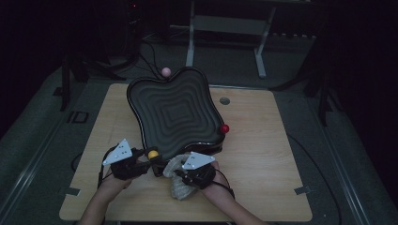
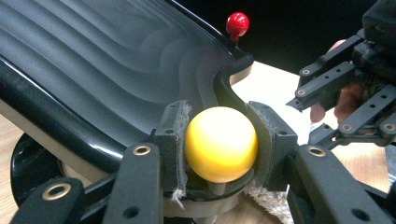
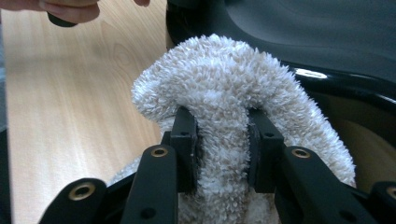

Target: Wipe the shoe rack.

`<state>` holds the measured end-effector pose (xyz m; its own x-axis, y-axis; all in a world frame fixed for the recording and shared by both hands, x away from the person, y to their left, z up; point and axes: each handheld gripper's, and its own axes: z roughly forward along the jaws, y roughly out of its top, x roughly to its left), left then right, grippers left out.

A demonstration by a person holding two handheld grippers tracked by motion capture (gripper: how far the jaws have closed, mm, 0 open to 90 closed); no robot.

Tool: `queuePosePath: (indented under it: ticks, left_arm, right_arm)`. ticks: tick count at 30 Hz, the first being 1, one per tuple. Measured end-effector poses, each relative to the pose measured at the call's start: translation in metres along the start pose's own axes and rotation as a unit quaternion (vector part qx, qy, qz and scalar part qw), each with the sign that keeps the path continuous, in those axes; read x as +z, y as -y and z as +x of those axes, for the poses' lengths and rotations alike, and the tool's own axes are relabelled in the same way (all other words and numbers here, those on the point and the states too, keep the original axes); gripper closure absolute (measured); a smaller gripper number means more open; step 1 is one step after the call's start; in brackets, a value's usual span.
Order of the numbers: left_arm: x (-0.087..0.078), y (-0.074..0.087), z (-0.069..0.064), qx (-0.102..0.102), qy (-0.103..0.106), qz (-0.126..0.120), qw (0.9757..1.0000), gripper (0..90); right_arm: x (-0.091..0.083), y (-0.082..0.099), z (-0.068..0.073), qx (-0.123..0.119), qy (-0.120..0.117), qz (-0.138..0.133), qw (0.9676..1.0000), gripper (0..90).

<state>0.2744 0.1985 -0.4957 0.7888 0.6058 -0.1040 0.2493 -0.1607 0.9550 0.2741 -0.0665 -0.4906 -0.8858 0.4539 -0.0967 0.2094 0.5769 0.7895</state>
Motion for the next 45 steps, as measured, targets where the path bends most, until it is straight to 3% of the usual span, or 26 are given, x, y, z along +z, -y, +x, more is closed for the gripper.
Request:
queuePosePath:
  ticks: [5,9,13,14,15,17,20,23,27,29,30,33,37,39,42,45]
  left_arm:
    - [0.000,0.000,0.000,0.000,0.000,0.002,1.0000,59.7]
    - [0.000,0.000,-0.001,0.001,-0.002,0.000,1.0000,59.7]
    - [0.000,0.000,-0.002,0.001,-0.004,0.001,1.0000,59.7]
    - [0.000,0.000,-0.002,0.001,-0.004,0.001,1.0000,59.7]
    - [0.000,-0.001,-0.001,0.002,-0.003,0.003,1.0000,59.7]
    - [0.000,0.000,-0.001,-0.002,-0.002,0.000,1.0000,59.6]
    - [0.000,-0.001,-0.001,-0.002,0.000,0.002,1.0000,59.6]
    - [-0.001,0.000,-0.001,-0.003,0.000,0.001,1.0000,59.7]
    - [-0.001,0.000,-0.001,-0.002,0.002,0.004,1.0000,59.7]
    - [-0.001,0.000,-0.001,-0.005,0.004,0.002,1.0000,59.7]
    - [-0.001,0.000,0.000,-0.004,0.005,0.003,1.0000,59.7]
    - [-0.001,0.000,-0.001,-0.005,0.003,0.001,1.0000,59.6]
    - [-0.001,0.000,-0.001,-0.005,0.004,0.003,1.0000,59.7]
    - [-0.001,0.000,-0.001,-0.007,0.004,0.001,1.0000,59.7]
    - [-0.001,-0.001,-0.001,-0.005,0.004,0.004,1.0000,59.7]
    - [-0.001,0.000,-0.001,-0.005,0.005,0.002,1.0000,59.7]
  right_arm:
    - [-0.002,-0.006,0.008,-0.006,-0.013,-0.014,0.9998,68.8]
    - [0.007,-0.002,0.015,-0.016,-0.021,0.005,0.9996,68.9]
    - [0.005,-0.014,0.029,-0.029,-0.057,-0.011,0.9979,68.8]
    - [0.005,-0.014,0.029,-0.029,-0.057,-0.011,0.9979,68.8]
    - [0.003,-0.017,0.032,-0.030,-0.067,-0.017,0.9972,68.8]
    - [-0.001,-0.028,0.042,-0.053,-0.105,-0.033,0.9925,68.8]
    - [0.002,-0.032,0.049,-0.074,-0.136,-0.028,0.9875,68.6]
    - [0.008,-0.030,0.048,-0.086,-0.110,-0.019,0.9900,68.5]
    - [0.009,-0.021,0.028,-0.055,-0.073,-0.024,0.9955,68.6]
    - [0.014,-0.014,0.017,-0.033,-0.084,-0.017,0.9957,69.0]
    - [0.016,-0.012,0.016,-0.034,-0.086,-0.012,0.9956,69.0]
    - [0.019,-0.012,0.022,-0.052,-0.076,0.006,0.9957,68.8]
    - [0.011,-0.023,0.024,-0.052,-0.083,-0.021,0.9950,68.6]
    - [0.012,-0.024,0.023,-0.051,-0.083,-0.022,0.9950,68.7]
    - [0.025,-0.015,0.025,-0.059,-0.083,-0.005,0.9947,68.7]
    - [0.022,-0.016,0.029,-0.068,-0.075,-0.001,0.9948,68.4]
